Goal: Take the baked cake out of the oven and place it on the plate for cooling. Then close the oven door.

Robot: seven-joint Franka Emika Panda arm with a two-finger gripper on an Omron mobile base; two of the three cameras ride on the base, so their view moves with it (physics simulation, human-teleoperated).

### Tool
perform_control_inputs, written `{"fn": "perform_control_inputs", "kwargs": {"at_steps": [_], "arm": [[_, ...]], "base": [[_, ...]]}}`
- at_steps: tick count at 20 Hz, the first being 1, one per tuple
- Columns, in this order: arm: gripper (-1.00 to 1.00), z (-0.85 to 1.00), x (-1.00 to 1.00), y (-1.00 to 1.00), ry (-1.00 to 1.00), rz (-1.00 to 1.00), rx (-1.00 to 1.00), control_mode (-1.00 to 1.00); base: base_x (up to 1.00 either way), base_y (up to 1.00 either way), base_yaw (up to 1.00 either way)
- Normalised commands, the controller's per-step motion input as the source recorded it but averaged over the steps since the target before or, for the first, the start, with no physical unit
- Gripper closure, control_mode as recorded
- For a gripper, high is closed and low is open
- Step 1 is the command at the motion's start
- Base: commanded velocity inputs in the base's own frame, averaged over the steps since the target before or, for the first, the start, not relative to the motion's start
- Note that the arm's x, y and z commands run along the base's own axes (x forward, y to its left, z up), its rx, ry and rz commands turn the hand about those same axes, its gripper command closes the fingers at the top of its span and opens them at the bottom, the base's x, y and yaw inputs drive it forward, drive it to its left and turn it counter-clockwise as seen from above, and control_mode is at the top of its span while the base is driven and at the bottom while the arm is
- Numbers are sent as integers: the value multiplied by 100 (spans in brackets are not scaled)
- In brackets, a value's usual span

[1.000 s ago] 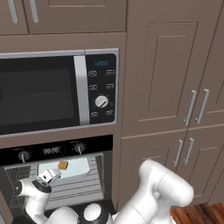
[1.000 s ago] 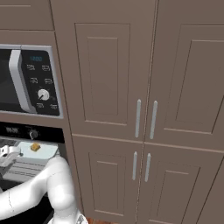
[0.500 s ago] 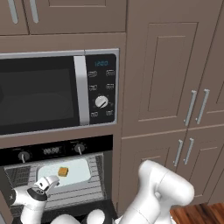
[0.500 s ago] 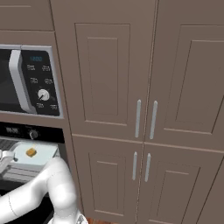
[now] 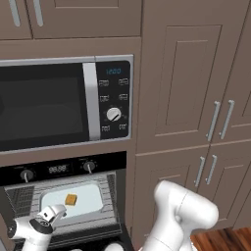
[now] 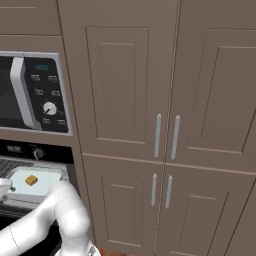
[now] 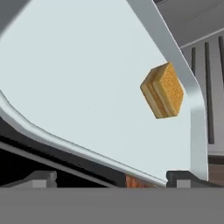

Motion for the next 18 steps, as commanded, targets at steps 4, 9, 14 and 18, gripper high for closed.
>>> {"fn": "perform_control_inputs", "kwargs": {"at_steps": [4, 9, 14, 18], "arm": [[-100, -94, -75, 13, 0, 0, -3, -100], [-100, -94, -68, 12, 0, 0, -1, -100], [-100, -94, -61, 11, 1, 0, 0, -100], [-100, -90, -42, 11, 4, 0, 0, -100]], "base": [[0, 0, 0], [0, 0, 0], [0, 0, 0], [0, 0, 0]]}}
